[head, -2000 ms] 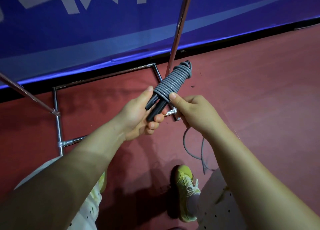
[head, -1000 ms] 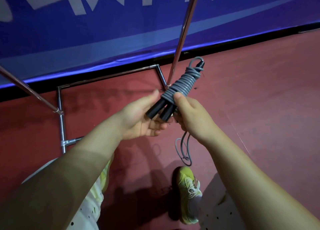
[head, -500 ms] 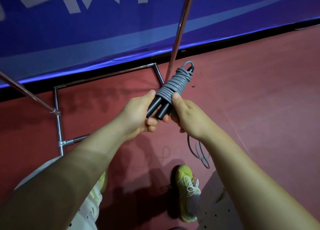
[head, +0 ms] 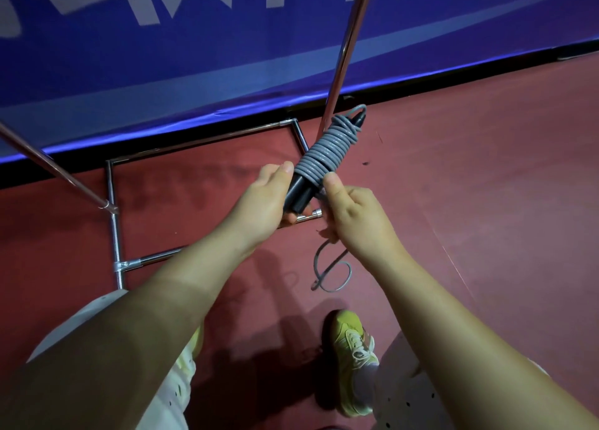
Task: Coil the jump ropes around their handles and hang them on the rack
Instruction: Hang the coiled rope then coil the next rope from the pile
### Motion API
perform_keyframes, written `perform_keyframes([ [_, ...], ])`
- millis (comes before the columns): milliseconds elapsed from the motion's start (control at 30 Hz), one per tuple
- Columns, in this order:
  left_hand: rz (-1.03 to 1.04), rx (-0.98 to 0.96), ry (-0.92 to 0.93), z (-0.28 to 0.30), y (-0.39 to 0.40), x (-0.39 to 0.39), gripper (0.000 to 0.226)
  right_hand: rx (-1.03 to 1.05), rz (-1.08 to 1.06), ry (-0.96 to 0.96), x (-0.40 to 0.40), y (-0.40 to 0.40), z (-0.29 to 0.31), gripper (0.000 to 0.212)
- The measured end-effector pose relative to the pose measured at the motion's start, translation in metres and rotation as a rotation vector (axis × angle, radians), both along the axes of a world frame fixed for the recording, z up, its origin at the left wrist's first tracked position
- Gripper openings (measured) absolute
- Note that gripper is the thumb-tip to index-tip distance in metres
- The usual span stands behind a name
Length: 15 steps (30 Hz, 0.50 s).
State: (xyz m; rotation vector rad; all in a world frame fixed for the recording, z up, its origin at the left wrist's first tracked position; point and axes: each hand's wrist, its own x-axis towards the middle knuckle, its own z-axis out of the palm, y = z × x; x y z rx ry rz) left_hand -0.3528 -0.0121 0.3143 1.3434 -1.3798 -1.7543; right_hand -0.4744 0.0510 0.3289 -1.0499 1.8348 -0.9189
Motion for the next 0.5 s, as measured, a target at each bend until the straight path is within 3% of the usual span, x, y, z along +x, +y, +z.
perform_keyframes([
  [67,-0.029,-0.111,-0.045,0.0016,0.0008,0.0005,0.020,0.024,-0.020,-0.122,0.0014,-0.0011,0.0026,0.058],
  [200,-0.134,-0.154,-0.022,0.0045,0.0048,0.0018,0.012,0.069,0.019,-0.165,0.0057,0.0007,0.0066,0.059],
  [333,-0.160,-0.098,-0.018,0.0033,0.0040,0.0025,0.015,0.078,0.047,-0.157,0.0033,0.0016,0.0051,0.055],
  [500,-0.241,0.017,0.089,-0.0006,0.0046,0.0014,0.019,0.106,0.005,-0.326,0.0000,0.0020,0.0074,0.049],
])
